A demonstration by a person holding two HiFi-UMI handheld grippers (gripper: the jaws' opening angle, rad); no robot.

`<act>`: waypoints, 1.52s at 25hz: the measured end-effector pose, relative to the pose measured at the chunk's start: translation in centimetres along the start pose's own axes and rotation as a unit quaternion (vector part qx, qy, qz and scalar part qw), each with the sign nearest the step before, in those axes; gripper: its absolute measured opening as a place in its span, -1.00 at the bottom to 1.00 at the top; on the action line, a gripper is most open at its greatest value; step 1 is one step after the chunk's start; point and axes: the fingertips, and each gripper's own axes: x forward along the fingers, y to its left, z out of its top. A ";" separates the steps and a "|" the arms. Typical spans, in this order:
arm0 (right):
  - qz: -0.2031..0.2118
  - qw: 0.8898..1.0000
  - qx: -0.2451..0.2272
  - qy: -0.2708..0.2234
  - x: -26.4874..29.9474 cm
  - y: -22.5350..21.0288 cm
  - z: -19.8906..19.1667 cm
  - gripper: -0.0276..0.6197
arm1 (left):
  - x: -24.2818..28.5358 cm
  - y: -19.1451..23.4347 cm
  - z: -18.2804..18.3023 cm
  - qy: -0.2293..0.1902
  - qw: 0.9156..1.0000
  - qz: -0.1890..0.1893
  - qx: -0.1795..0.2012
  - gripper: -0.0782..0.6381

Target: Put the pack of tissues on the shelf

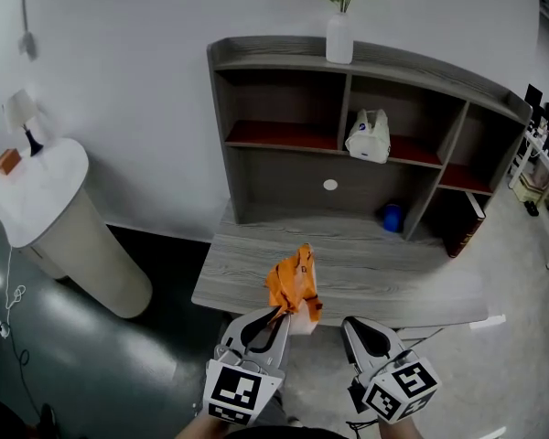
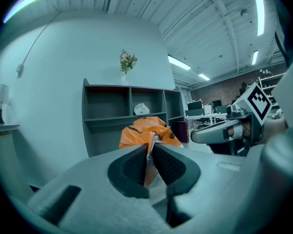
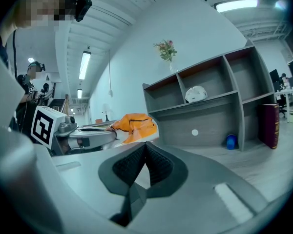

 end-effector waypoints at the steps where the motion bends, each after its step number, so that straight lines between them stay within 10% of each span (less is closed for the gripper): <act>1: 0.000 1.000 0.000 0.001 0.4 -0.2 0.1 -0.91 | 0.5 0.3 0.1 0.000 1.000 0.000 0.001 -0.71; 38: -0.022 0.999 -0.021 -0.009 15.6 -3.9 6.4 -0.91 | 12.8 14.7 7.3 -0.050 0.997 -0.022 0.048 -0.71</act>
